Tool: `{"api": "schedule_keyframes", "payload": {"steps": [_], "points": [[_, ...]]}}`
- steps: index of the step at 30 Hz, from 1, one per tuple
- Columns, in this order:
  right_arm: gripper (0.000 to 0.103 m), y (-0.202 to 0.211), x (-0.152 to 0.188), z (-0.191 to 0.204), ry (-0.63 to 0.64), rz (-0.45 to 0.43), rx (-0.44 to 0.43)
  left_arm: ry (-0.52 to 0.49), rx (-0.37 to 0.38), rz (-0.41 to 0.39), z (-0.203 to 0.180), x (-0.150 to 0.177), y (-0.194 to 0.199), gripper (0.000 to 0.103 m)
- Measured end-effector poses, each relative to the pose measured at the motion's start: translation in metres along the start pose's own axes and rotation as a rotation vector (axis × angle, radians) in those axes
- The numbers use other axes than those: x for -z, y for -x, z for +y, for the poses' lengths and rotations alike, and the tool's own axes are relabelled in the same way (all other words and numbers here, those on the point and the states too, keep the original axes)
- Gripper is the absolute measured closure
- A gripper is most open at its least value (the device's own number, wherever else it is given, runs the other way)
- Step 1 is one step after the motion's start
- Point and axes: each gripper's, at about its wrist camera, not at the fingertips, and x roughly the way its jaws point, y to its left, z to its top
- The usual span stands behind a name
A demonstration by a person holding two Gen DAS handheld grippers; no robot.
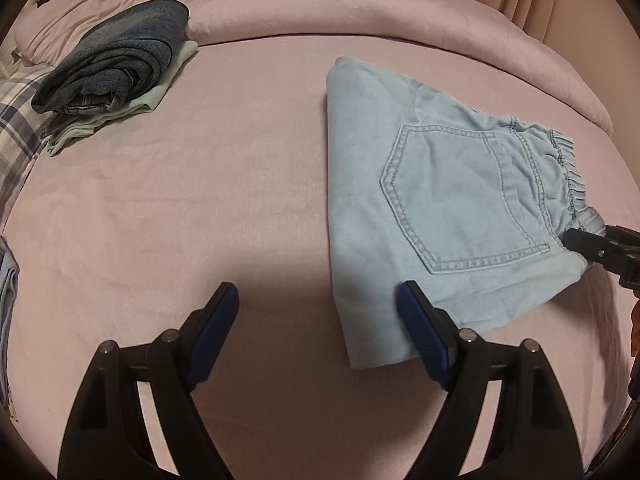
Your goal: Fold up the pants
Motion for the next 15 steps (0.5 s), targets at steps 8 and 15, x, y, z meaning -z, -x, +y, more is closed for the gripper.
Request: {"api": "schedule_keyframes", "payload": {"steps": [8, 15], "points": [[0.027, 0.013, 0.006, 0.002, -0.026, -0.025, 0.01, 0.004, -0.048, -0.023, -0.005, 0.0, 0.016, 0.021], [0.027, 0.019, 0.003, 0.014, 0.006, -0.033, 0.064, 0.025, -0.04, -0.037, -0.007, -0.003, 0.028, 0.021]]}}
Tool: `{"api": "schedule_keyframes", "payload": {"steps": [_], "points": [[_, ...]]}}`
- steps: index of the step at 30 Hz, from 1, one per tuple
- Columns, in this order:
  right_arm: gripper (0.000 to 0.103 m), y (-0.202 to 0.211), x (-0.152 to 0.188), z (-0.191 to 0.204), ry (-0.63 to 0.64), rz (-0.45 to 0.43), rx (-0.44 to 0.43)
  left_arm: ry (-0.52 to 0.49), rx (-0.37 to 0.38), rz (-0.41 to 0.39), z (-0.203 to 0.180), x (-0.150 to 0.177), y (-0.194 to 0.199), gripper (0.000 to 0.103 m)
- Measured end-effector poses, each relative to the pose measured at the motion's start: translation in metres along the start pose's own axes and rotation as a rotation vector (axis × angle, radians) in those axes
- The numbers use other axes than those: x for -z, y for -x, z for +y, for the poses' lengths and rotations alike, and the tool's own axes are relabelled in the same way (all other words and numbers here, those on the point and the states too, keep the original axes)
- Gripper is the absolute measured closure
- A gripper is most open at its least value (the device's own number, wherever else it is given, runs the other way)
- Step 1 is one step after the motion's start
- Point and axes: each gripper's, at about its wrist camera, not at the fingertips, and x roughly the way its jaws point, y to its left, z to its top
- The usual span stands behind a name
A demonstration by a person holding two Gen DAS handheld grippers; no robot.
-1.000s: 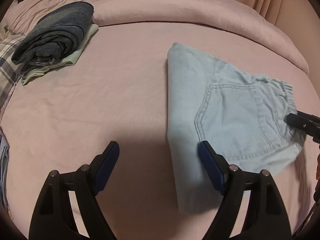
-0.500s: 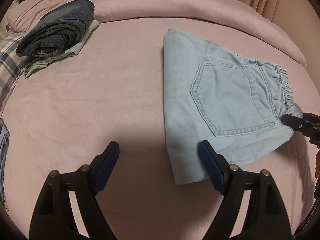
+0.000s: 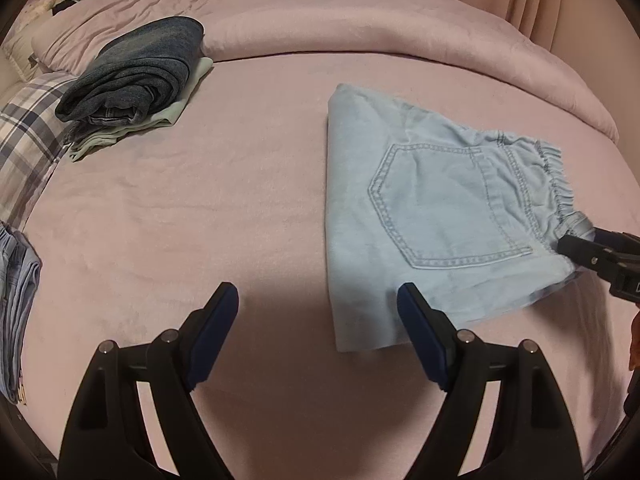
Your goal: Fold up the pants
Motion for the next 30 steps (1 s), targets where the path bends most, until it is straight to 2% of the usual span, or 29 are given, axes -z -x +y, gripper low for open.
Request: {"api": "schedule_keyframes", "payload": {"steps": [5, 13, 17, 18, 19, 21, 25, 30], "points": [[0.027, 0.027, 0.0, 0.011, 0.013, -0.059, -0.03, 0.01, 0.012, -0.041, -0.003, -0.001, 0.023, 0.016], [0.027, 0.07, 0.006, 0.03, 0.06, -0.135, -0.027, 0.031, 0.052, -0.096, -0.011, 0.0, 0.067, 0.007], [0.026, 0.089, 0.008, 0.038, 0.064, -0.161, -0.032, 0.045, 0.046, -0.122, -0.014, 0.002, 0.086, 0.001], [0.02, 0.094, 0.009, 0.039, 0.06, -0.164, -0.034, 0.056, 0.048, -0.13, -0.014, 0.003, 0.092, 0.001], [0.01, 0.098, 0.01, 0.04, 0.058, -0.166, -0.036, 0.069, 0.045, -0.133, -0.014, 0.003, 0.097, 0.001], [0.003, 0.106, 0.013, 0.043, 0.063, -0.177, -0.041, 0.089, 0.029, -0.13, -0.013, 0.004, 0.103, 0.001], [0.003, 0.12, 0.021, 0.049, 0.078, -0.201, -0.035, 0.133, 0.042, -0.129, -0.011, 0.007, 0.119, 0.001], [0.001, 0.133, 0.028, 0.051, 0.057, -0.225, -0.031, 0.139, 0.057, -0.128, -0.013, 0.01, 0.132, 0.001]]}}
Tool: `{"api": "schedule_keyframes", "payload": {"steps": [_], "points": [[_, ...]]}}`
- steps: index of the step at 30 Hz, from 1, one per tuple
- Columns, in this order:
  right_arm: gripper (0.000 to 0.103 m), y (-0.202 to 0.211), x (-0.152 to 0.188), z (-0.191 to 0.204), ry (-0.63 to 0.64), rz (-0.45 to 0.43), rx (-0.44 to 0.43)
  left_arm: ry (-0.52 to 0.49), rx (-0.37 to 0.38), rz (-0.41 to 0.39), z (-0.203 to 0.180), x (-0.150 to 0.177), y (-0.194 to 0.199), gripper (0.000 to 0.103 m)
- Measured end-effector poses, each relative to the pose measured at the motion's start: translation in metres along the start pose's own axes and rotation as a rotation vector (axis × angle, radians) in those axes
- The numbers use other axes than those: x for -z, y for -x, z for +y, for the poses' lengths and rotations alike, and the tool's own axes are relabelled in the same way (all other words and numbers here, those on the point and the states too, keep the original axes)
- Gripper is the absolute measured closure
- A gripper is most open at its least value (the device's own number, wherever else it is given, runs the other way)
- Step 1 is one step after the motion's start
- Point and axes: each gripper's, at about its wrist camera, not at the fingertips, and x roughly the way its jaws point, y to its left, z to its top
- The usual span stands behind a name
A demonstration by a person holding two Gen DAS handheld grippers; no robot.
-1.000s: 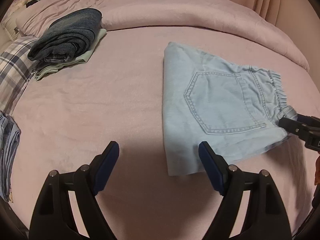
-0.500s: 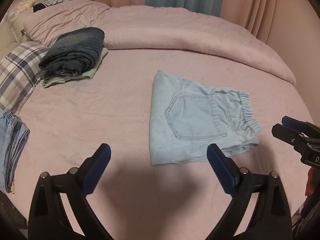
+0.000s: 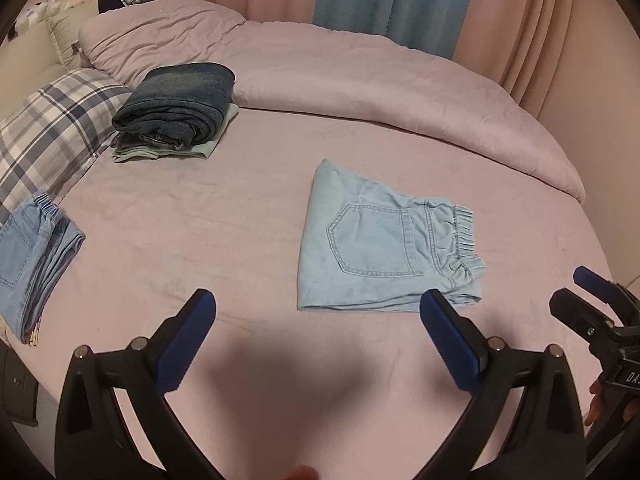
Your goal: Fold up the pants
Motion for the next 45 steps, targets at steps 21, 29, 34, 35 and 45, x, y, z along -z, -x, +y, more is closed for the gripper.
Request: {"api": "schedule_keyframes", "payload": {"steps": [21, 29, 34, 35, 45], "points": [[0.001, -0.013, 0.017, 0.014, 0.007, 0.036, -0.007, -0.105, -0.079, 0.006, -0.019, 0.016, -0.002, 0.001], [0.001, -0.012, 0.016, 0.015, 0.016, 0.036, -0.004, -0.116, -0.084, 0.006, -0.024, 0.017, -0.002, 0.001], [0.001, -0.011, 0.015, 0.017, 0.023, 0.033, -0.002, -0.121, -0.086, 0.0, -0.026, 0.017, -0.001, 0.001], [0.001, -0.011, 0.015, 0.016, 0.023, 0.032, -0.004, -0.122, -0.085, 0.0, -0.026, 0.017, -0.001, 0.001], [0.001, -0.012, 0.014, 0.018, 0.026, 0.031, 0.0, -0.129, -0.08, -0.004, -0.03, 0.015, 0.0, 0.001]]}}
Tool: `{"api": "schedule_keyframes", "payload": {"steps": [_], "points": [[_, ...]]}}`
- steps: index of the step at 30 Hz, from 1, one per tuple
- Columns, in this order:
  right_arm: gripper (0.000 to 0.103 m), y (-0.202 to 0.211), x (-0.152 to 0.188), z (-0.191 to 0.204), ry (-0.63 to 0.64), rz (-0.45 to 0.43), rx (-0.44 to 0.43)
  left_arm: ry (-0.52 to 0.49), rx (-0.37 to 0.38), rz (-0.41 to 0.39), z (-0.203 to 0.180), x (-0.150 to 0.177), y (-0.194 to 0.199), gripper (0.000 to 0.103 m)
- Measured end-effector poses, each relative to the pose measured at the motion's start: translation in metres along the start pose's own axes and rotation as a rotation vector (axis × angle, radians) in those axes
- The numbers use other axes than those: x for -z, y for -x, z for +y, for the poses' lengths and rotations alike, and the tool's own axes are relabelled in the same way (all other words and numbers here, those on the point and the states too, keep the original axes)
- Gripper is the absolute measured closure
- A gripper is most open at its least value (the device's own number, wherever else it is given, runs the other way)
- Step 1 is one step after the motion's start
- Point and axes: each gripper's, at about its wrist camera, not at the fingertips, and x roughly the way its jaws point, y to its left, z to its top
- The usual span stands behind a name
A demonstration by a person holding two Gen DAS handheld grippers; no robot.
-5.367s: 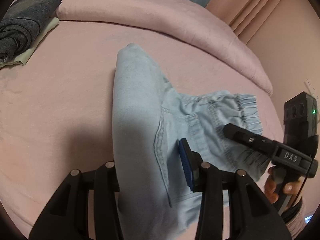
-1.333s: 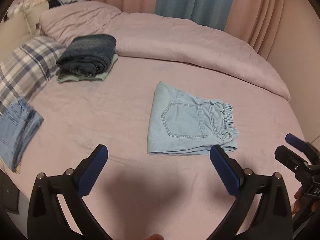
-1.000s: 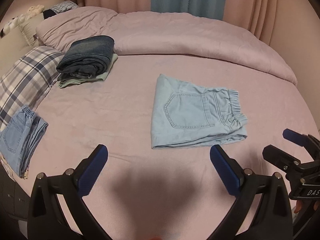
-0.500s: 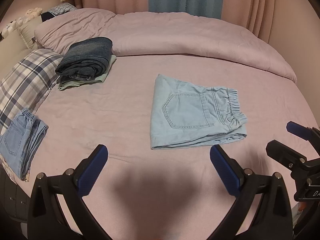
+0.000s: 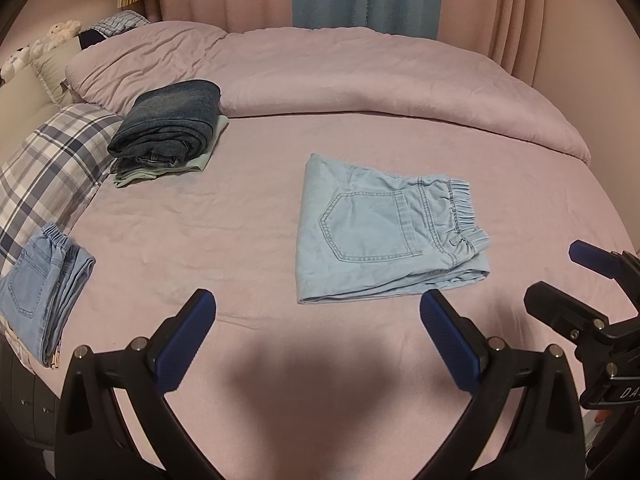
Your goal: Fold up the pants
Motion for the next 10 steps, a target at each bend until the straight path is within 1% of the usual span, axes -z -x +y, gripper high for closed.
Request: {"api": "schedule_keyframes", "payload": {"steps": [10], "points": [[0.001, -0.0001, -0.0008, -0.0005, 0.0, 0.002, -0.002, 0.001, 0.003, 0.006, -0.0031, -0.0011, 0.0005, 0.001]]}}
